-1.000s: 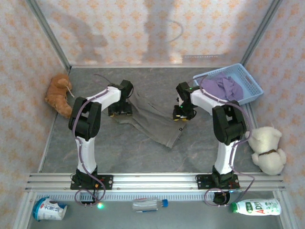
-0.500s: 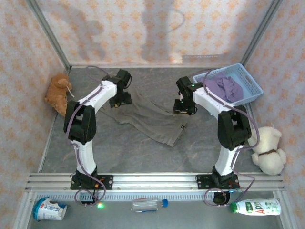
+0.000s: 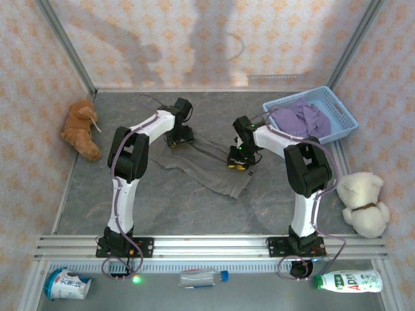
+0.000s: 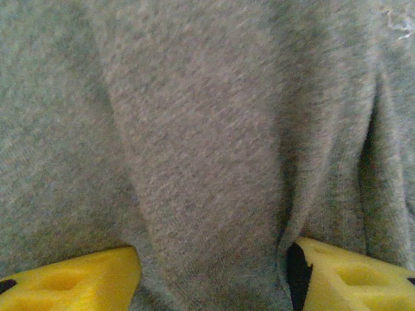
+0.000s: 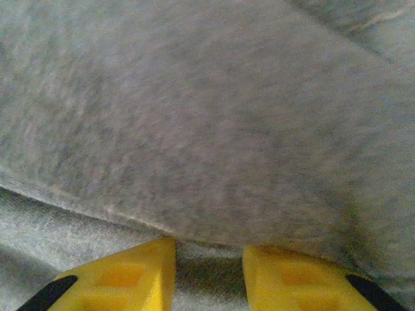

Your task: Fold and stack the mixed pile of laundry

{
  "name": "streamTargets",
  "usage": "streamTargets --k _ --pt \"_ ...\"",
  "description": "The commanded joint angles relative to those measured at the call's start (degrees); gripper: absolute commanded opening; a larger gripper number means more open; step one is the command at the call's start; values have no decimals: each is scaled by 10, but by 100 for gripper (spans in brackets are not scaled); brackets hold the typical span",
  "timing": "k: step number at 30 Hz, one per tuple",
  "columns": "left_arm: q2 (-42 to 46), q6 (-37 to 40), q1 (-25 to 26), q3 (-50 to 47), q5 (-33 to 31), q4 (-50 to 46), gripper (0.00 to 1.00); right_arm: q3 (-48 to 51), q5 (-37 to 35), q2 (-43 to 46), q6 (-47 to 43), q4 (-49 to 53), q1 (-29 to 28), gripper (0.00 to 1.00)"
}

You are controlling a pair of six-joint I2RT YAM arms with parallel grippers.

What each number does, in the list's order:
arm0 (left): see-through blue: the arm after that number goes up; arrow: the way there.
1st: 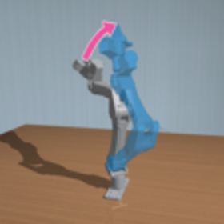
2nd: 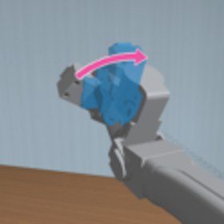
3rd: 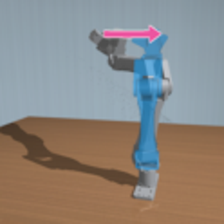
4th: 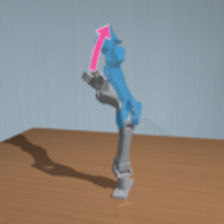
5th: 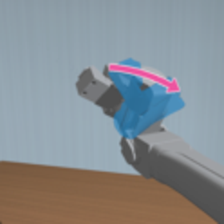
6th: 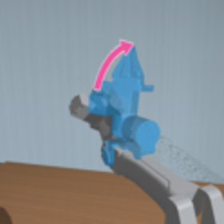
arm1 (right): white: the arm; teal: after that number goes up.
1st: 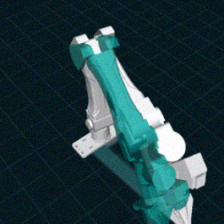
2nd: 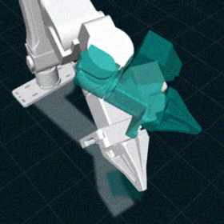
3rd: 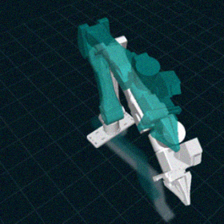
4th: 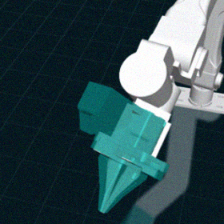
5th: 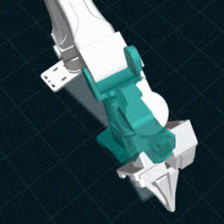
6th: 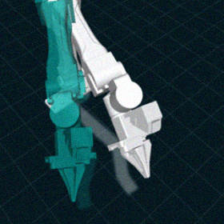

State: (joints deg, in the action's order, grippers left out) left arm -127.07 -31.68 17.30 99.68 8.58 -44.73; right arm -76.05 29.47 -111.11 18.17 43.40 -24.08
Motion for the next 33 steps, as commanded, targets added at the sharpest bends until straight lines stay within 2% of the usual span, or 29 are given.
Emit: streamTargets --k 1,8,12,15,16,18,26,30,33 --pt "16 -2 -23 -32 -53 -34 64 7 -62 -13 22 -2 49 36" --pt "82 -5 -37 -86 -65 -37 69 -91 -79 -65 -20 19 75 40" --pt "130 -16 -35 -78 -53 -47 71 -173 -92 -77 -56 56 76 49" --pt "159 -21 -27 -74 -38 -39 71 -207 -117 -55 -57 86 77 70" --pt "163 -21 -24 -71 -35 -37 71 -204 -123 -41 -53 92 77 84" --pt "164 -22 -18 -64 -25 -35 71 -182 -135 -7 -39 98 77 100" --pt "143 -40 -1 -60 -6 -14 71 -5 -144 123 61 66 105 99" --pt "133 -43 4 -60 -1 -5 71 77 -94 162 129 4 113 99" --pt "128 -46 5 -64 -1 -1 71 119 -42 155 170 -58 112 99"
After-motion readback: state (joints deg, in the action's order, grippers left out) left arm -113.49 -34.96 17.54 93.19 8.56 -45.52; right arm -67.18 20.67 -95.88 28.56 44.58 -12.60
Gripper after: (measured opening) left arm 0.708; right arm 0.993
